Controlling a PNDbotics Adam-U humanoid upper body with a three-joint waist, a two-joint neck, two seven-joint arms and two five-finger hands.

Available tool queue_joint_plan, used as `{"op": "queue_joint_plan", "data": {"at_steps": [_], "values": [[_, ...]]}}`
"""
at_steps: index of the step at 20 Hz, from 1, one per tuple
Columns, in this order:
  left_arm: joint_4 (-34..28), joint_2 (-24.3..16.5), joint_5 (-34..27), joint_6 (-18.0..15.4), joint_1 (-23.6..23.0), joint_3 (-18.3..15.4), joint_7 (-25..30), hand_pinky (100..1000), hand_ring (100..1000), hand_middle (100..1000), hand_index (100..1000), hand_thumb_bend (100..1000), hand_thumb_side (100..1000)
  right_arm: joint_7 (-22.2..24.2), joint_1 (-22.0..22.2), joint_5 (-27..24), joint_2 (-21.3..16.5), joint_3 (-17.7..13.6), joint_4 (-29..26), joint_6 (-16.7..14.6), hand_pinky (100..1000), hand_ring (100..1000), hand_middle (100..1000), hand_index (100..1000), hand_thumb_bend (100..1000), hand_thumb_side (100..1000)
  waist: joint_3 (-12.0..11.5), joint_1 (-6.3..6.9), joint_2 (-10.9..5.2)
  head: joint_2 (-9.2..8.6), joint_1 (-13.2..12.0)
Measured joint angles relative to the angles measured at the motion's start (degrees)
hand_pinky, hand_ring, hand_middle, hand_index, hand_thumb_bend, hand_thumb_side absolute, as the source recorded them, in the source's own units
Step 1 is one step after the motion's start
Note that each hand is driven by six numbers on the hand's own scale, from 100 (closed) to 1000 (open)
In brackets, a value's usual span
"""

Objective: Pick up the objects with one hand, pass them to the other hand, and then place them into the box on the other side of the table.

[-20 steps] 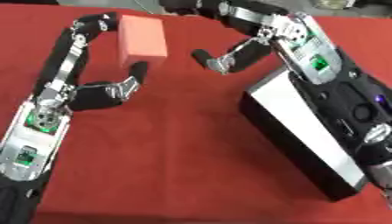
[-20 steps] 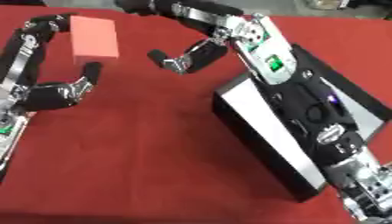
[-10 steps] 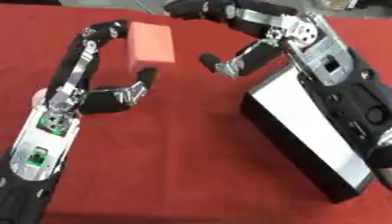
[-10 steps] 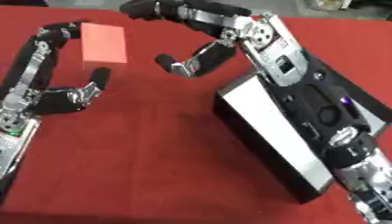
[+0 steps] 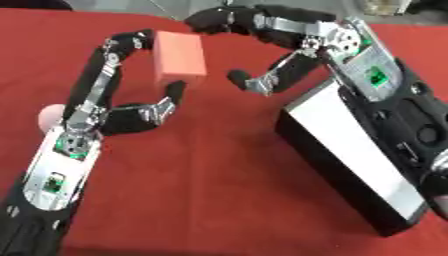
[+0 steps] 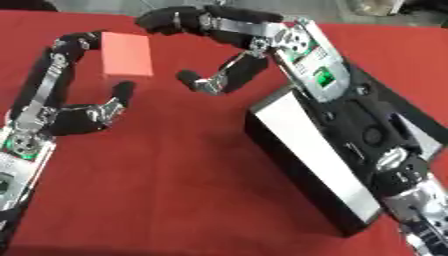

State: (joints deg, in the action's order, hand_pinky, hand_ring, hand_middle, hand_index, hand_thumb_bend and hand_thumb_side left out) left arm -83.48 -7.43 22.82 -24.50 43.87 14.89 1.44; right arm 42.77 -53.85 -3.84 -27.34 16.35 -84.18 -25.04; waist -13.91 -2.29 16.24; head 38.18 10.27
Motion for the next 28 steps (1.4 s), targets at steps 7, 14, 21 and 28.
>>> {"op": "queue_joint_plan", "data": {"at_steps": [7,14,21,28], "values": [[-0.01,0.50,2.38,-1.29,0.03,0.23,-1.54,913,667,515,579,100,323,0.82,-0.01,2.95,0.34,0.03,1.37,0.81,1000,1000,1000,1000,100,100,-0.28,0.00,0.01,-0.01,0.69],[0.45,1.27,4.72,-2.63,0.46,0.53,-2.85,911,661,510,582,100,314,3.90,-0.07,2.82,0.53,0.39,2.24,3.90,1000,1000,1000,1000,100,240,-0.42,-0.33,0.01,-0.01,1.07],[2.16,2.24,5.20,-3.04,0.67,0.81,-3.33,918,658,507,583,100,319,5.71,-0.10,1.74,0.89,0.54,2.25,5.71,1000,1000,1000,1000,100,301,-0.61,-0.33,0.12,-0.01,1.37],[3.39,3.08,4.84,-2.06,0.98,0.83,-3.71,939,651,498,585,100,351,6.16,-0.10,0.83,0.89,0.75,2.24,6.16,1000,1000,1000,1000,100,314,-0.62,-0.33,0.15,-0.01,1.49]]}}
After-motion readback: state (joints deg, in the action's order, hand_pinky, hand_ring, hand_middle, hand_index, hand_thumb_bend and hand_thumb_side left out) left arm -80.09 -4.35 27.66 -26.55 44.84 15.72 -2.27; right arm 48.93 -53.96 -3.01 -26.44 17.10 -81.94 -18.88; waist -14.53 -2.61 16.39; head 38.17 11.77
